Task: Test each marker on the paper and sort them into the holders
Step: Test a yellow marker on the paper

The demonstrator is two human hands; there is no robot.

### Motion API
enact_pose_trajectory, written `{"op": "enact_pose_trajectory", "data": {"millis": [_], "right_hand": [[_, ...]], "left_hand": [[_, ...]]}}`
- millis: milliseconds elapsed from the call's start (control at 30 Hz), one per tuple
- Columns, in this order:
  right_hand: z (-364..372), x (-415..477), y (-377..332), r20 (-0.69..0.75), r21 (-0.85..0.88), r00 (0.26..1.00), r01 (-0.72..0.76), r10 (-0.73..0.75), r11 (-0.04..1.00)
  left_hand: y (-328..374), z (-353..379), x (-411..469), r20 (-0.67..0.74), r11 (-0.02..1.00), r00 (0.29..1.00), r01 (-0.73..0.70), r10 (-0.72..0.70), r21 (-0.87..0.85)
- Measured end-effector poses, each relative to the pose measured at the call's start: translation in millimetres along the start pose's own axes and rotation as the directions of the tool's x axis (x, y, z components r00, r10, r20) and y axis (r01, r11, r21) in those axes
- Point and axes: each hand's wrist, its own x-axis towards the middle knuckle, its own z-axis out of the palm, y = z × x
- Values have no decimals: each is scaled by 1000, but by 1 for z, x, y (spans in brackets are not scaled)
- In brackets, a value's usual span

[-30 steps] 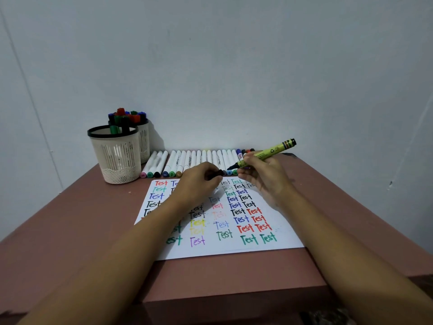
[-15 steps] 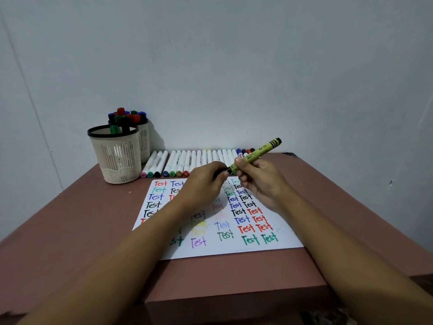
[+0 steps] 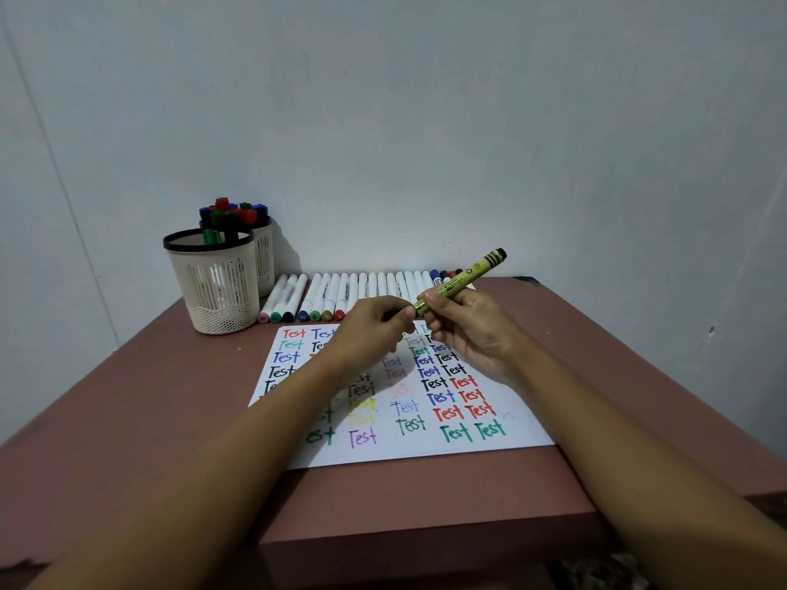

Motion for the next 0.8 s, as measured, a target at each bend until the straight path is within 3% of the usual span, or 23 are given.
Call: {"op": "enact_pose_trajectory", "data": {"millis": [67, 200, 267, 333, 367, 400, 433, 500, 567, 667, 800], "right_hand": [[2, 1, -1, -37, 25, 999, 14, -13, 1000], [1, 0, -1, -92, 85, 995, -22, 30, 996], [-4, 0, -1, -138, 125, 990, -24, 42, 992], [-8, 1, 4, -217, -21, 976, 12, -16, 1000], [-11, 1, 8, -249, -234, 964, 34, -94, 972], [-13, 1, 13, -234, -502, 952, 57, -199, 863], [-15, 0, 17, -165, -731, 947, 70, -275, 679], [-16, 1, 22, -4, -926, 970, 87, -241, 368], [-15, 1, 23, 74, -971, 992, 96, -104, 220], [-13, 0, 22, 79, -981, 996, 86, -45, 176], [-12, 1, 21, 83, -983, 996, 89, -45, 161]], "left_hand": [[3, -1, 3, -46, 976, 996, 64, -75, -210], [8, -7, 7, -64, 805, 978, 125, -199, -580], [9, -14, 6, -133, 737, 964, 84, -231, -670], [13, -26, 7, -258, 747, 930, 27, -263, -664], [15, -33, 8, -315, 768, 912, 1, -264, -641], [19, -43, 9, -365, 794, 897, -26, -249, -607], [21, -52, 12, -405, 830, 888, -50, -218, -556], [29, -75, 17, -497, 944, 862, -72, -103, -321], [37, -99, 19, -556, 998, 829, -61, 49, -3], [49, -137, 20, -590, 962, 789, -3, 170, 273], [61, -184, 20, -634, 897, 736, 88, 235, 433]]}}
